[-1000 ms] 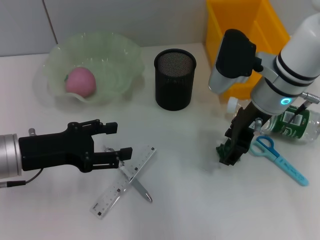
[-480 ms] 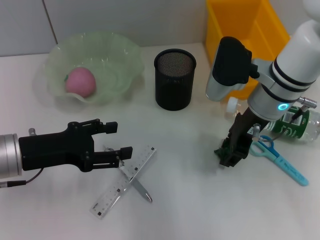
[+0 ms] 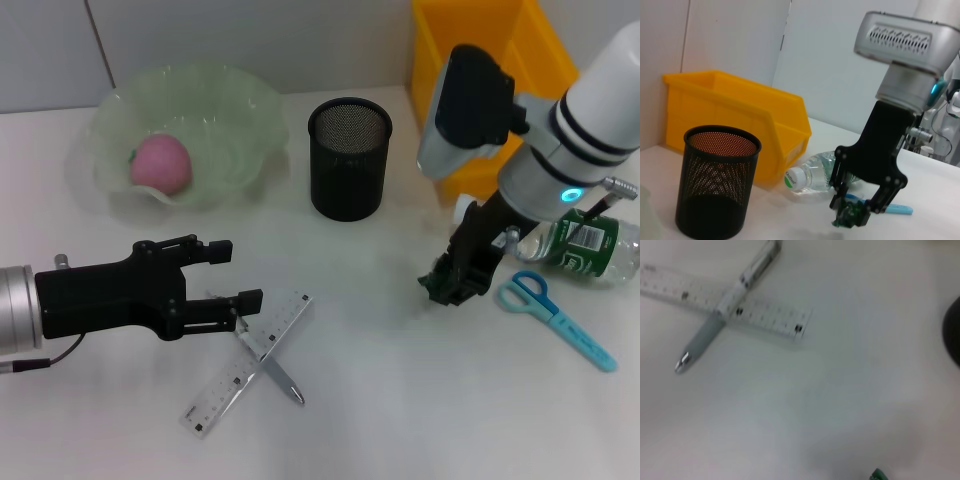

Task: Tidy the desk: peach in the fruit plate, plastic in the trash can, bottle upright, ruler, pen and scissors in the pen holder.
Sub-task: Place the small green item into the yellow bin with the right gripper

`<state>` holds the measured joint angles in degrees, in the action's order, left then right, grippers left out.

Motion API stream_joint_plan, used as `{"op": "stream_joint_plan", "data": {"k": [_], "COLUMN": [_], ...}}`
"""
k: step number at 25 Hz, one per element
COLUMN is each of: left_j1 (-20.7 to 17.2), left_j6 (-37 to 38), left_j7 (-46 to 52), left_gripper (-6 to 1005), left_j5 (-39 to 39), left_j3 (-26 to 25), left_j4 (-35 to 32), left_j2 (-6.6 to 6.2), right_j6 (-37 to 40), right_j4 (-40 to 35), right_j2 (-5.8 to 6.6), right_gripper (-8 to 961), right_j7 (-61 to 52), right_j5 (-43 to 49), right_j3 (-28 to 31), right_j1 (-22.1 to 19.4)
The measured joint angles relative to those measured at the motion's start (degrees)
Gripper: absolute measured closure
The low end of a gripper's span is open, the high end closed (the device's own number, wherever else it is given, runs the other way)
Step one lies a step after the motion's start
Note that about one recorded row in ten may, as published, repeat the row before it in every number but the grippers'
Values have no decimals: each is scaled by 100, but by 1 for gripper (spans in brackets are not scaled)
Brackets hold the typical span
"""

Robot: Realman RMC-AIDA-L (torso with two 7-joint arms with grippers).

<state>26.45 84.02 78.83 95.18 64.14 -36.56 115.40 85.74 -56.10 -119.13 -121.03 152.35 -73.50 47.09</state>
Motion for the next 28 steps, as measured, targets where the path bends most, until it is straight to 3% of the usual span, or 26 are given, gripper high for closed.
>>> {"op": "stream_joint_plan", "data": {"k": [10,17,22,28], "left_j1": [0,0,4,0], "left_j6": [-52,-54,-62,-62], "left_j7": [0,0,0,0], "left_gripper": [172,172,172,172], "left_j5": [0,0,0,0], "left_j3": [2,2,2,2], "left_j4": [0,-11,-3,0], "left_j2": [0,0,0,12], "right_j6": [648,692,280,-907], "right_j4": [-870,-1408,-1855,-1762], "right_j2": [10,18,47,166], "right_gripper": [582,633,655,715], "right_j7": [-42,-235,-568,-1174], "right_j5": [-243,-385,-385,-165], "right_j3": [611,1088,1796,2301], "right_j1": [-43,-41,-39,-96]}}
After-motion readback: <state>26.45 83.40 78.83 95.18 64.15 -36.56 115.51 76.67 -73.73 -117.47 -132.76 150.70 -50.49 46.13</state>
